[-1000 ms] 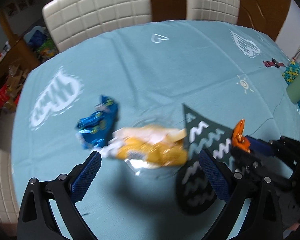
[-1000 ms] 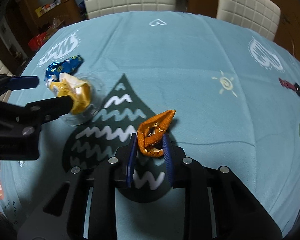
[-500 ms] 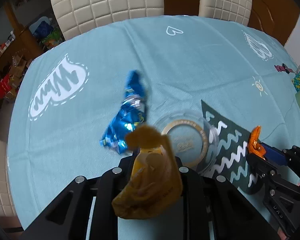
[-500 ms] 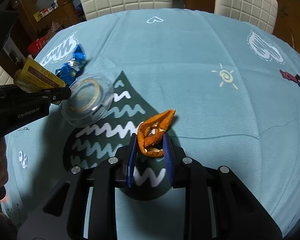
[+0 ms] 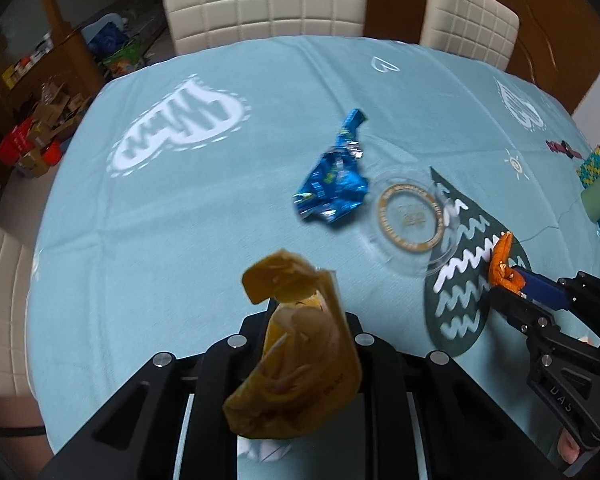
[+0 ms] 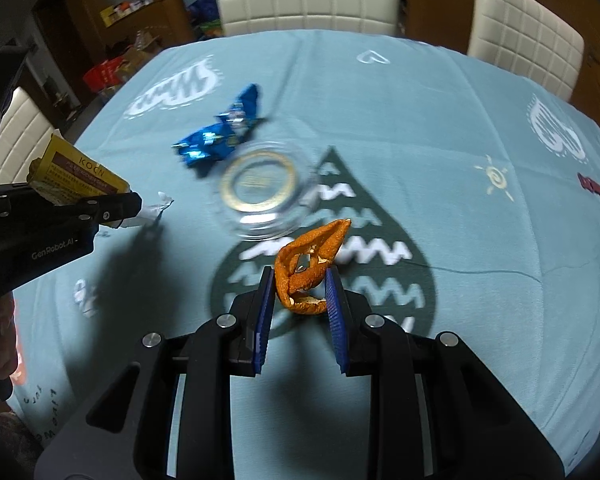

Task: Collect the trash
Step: 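Carry the snack bag and orange peel to the clear bin and release them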

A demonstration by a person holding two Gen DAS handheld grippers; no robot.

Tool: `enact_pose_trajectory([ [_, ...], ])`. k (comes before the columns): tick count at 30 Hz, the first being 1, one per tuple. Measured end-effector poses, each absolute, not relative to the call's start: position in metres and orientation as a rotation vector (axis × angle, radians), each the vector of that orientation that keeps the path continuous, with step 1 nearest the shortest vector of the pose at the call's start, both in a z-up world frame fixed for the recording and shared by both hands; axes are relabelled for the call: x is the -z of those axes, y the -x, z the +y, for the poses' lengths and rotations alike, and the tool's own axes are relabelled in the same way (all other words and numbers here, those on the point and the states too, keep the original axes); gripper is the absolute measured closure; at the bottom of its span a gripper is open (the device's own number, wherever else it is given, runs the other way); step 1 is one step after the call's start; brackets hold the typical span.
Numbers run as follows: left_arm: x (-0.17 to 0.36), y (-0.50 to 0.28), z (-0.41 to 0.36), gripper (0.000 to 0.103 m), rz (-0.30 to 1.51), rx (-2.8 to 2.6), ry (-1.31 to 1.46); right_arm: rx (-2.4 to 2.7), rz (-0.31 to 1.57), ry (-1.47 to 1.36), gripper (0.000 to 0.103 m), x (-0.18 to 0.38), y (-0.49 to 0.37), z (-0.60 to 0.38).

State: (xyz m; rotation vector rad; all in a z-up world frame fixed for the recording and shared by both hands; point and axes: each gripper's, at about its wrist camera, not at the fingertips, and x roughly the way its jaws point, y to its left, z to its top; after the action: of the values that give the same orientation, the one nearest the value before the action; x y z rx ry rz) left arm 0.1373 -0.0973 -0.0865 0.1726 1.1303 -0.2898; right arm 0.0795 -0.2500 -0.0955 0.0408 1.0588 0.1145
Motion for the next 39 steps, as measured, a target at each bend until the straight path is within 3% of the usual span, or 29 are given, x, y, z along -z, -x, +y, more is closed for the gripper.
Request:
enact_pose_trajectory([
  [39,0.064,-0.080,0.217,0.085,1.060,-0.057,0.063,-0.580,1.017,0.301,0.075,0.066,-0.102,0.089],
])
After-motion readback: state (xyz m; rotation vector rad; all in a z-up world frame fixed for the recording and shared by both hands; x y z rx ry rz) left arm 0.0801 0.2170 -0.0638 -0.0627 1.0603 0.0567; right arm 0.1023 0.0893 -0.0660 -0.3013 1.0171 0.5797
